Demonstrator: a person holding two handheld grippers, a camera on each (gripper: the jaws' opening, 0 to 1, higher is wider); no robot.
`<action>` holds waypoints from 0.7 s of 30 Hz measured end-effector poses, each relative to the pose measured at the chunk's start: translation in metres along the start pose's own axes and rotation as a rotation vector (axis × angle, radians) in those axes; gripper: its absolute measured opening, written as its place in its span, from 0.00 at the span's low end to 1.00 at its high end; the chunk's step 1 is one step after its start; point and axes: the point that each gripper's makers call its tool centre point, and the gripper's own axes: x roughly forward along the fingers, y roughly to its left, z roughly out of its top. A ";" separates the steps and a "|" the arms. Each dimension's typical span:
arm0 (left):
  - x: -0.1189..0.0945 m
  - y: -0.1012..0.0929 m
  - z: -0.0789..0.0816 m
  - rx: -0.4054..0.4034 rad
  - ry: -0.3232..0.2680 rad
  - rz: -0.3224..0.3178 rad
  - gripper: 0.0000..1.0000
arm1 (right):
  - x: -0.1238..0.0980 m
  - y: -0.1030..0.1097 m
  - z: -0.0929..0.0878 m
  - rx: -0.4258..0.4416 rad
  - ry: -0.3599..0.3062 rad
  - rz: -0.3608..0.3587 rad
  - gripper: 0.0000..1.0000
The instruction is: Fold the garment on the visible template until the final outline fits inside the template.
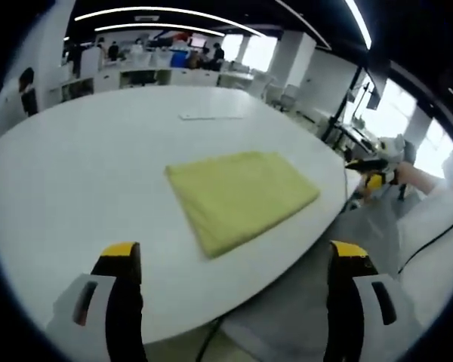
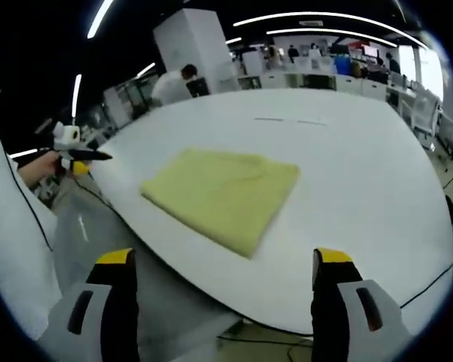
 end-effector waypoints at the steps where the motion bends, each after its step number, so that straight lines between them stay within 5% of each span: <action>1: 0.000 0.000 0.000 -0.002 -0.002 0.000 0.99 | 0.000 0.000 0.001 -0.002 -0.002 0.001 0.97; 21: -0.001 0.002 0.008 -0.005 -0.016 0.012 0.99 | -0.001 -0.003 0.017 -0.014 -0.020 -0.001 0.99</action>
